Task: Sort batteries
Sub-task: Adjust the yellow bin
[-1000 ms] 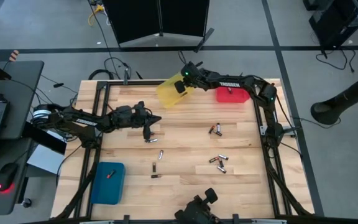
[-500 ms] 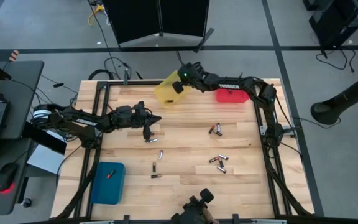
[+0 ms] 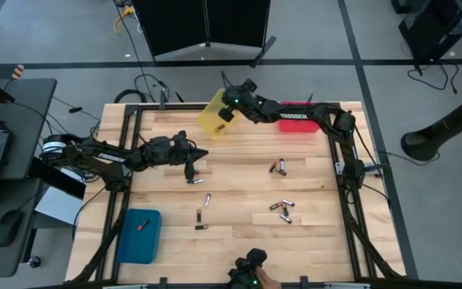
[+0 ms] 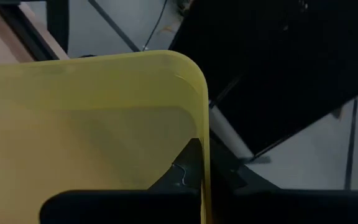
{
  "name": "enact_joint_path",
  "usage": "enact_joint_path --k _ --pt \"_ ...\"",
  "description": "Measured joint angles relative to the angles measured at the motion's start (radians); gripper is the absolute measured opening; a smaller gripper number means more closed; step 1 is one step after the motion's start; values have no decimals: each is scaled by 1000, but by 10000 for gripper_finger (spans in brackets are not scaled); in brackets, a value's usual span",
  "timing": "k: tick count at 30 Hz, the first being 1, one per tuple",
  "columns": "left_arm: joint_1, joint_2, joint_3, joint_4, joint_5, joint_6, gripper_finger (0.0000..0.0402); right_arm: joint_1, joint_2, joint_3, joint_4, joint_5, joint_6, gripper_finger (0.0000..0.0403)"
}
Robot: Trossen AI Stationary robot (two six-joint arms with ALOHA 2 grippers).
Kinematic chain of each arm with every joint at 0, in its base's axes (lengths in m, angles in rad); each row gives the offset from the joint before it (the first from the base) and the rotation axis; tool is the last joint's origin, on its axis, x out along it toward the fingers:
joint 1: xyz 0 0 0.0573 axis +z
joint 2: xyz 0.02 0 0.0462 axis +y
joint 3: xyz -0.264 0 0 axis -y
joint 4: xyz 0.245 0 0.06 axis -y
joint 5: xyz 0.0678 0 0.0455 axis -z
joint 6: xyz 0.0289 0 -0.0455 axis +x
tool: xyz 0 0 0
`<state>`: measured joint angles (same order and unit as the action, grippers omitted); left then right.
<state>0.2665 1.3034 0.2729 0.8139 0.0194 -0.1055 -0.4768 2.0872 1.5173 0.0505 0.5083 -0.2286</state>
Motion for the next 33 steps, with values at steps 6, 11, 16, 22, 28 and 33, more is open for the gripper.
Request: enact_joint_path --k 6,11,16,22,28,33 --pt "0 0 0 0 0 0 6 10 0 0 10 1 -64 12" --pt "0 0 0 0 0 0 6 10 0 0 -3 35 -13 11" --pt "0 0 0 0 0 0 6 -16 0 22 -204 72 319 11" --pt "0 0 0 4 -23 0 6 -70 1 25 -404 -9 676 13" --pt "0 0 0 3 -78 1 6 -105 4 5 -424 -117 817 12" --pt "0 0 0 -2 -106 2 6 -113 14 5 -436 -164 913 12"
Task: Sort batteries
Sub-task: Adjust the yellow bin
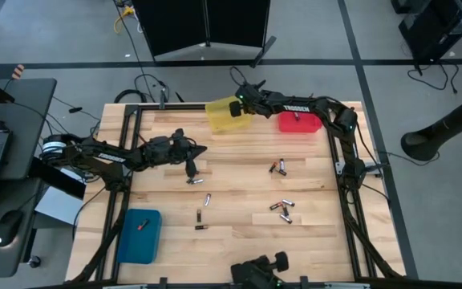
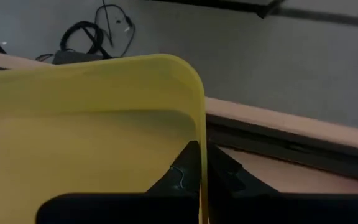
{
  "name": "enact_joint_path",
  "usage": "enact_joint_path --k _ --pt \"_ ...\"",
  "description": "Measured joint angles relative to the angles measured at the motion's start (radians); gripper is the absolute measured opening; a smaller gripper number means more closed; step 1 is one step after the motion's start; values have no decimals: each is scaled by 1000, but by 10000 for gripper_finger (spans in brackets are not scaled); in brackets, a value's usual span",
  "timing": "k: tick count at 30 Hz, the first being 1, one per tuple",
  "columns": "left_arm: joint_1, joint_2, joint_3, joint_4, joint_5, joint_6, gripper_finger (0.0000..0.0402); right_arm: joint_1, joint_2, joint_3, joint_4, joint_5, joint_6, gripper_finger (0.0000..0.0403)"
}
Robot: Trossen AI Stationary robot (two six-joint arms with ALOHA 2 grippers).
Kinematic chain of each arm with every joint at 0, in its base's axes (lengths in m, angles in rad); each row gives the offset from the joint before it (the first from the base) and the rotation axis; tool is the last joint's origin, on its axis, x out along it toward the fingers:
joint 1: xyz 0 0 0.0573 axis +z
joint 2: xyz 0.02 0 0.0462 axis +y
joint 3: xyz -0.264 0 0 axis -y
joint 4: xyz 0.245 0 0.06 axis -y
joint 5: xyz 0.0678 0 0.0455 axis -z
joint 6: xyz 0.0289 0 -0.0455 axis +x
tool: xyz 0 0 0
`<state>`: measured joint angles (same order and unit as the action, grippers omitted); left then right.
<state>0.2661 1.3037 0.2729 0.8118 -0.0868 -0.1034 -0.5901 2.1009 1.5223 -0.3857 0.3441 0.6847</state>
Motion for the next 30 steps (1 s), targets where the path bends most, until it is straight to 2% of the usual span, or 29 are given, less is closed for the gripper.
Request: enact_joint_path --k 7,11,23,30 --pt "0 0 0 -34 -32 20 6 4 43 4 6 -47 60 13" --pt "-1 0 0 -46 -40 20 6 3 48 5 18 -98 67 26" --pt "-2 0 0 -49 -42 20 6 -3 55 7 -59 -143 79 103" --pt "-2 0 0 -57 -42 21 6 -21 48 144 -221 -142 -5 163"
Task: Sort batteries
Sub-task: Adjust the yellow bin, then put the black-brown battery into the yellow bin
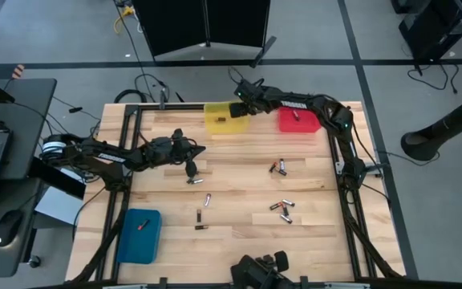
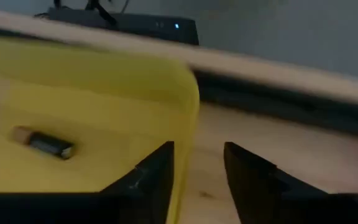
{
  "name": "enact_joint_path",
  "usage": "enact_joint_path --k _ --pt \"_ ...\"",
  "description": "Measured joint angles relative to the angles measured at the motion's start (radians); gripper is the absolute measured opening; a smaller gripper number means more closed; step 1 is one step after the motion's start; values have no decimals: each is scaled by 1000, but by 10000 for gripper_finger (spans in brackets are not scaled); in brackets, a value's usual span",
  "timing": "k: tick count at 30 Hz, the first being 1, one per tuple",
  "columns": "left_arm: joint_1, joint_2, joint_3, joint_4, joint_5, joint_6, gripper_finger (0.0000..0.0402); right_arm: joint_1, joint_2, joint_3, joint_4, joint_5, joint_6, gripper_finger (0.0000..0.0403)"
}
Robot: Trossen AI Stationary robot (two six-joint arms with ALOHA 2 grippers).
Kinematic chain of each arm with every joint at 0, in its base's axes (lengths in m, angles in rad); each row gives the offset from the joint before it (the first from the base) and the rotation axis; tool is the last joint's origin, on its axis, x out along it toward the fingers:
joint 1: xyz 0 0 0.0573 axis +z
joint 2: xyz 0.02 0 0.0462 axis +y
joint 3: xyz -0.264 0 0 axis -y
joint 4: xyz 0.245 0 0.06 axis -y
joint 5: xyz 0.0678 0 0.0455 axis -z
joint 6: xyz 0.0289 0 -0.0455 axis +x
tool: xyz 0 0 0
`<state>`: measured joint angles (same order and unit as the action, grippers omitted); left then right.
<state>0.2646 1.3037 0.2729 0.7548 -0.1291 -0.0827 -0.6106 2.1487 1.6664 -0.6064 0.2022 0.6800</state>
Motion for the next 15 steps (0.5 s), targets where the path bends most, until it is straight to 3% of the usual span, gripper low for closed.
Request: enact_joint_path --k 5,8,11,15 --pt "0 0 0 -3 0 3 6 -1 0 165 -143 0 -121 189" --pt "-4 0 0 -3 -1 22 6 10 -2 281 -290 -27 -247 181" --pt "-16 0 0 -2 -26 35 6 44 -4 360 -458 -64 -392 133" --pt "-29 0 0 -1 -53 56 6 121 -8 356 -609 -21 -500 25"
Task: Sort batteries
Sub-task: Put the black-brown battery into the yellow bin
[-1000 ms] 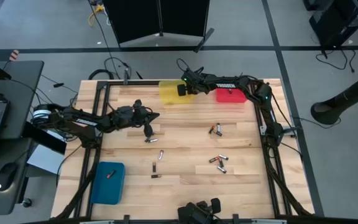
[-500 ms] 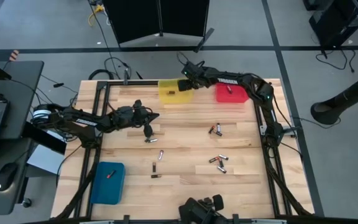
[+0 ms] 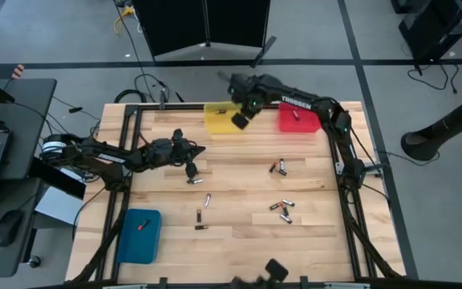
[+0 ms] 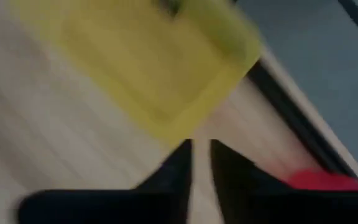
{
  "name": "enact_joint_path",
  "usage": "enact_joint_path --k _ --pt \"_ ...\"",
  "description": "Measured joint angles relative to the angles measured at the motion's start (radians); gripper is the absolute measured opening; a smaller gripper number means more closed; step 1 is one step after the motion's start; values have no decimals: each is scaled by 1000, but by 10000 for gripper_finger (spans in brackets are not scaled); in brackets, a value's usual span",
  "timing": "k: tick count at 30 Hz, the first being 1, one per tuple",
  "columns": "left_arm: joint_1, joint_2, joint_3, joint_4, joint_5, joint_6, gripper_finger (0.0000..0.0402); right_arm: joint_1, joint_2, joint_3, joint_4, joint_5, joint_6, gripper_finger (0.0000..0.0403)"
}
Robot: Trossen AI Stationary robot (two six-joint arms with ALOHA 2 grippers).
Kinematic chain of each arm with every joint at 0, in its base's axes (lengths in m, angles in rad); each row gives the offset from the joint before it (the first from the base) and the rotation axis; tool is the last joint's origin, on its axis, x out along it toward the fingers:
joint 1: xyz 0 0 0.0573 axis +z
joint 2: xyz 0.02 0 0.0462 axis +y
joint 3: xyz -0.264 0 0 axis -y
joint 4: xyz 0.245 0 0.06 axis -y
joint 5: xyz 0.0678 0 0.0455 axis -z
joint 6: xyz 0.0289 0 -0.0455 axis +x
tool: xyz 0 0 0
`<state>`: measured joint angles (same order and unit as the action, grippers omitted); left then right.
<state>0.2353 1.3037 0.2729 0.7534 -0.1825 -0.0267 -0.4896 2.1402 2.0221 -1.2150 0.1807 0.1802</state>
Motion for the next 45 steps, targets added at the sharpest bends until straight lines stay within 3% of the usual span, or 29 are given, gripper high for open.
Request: enact_joint_path --k 5,12,20,26,30,37,41,45 --pt "-7 0 0 2 -7 1 6 107 -22 -72 -37 163 30 13" --pt "-15 0 0 3 -7 19 6 205 -156 -293 110 134 67 6" --pt "-15 0 0 7 -8 20 6 301 -432 -706 448 56 168 5" --pt "-15 0 0 7 -8 20 6 449 -630 -1021 617 52 284 5" --pt "-15 0 0 7 -8 20 6 584 -730 -1159 701 40 358 10" --pt "-15 0 0 7 -8 19 6 774 -748 -1208 746 28 495 54" --pt "-15 0 0 7 -8 16 6 835 -728 -1199 744 -3 635 96" --pt "-15 0 0 12 -8 16 6 855 -703 -1198 758 9 663 138"
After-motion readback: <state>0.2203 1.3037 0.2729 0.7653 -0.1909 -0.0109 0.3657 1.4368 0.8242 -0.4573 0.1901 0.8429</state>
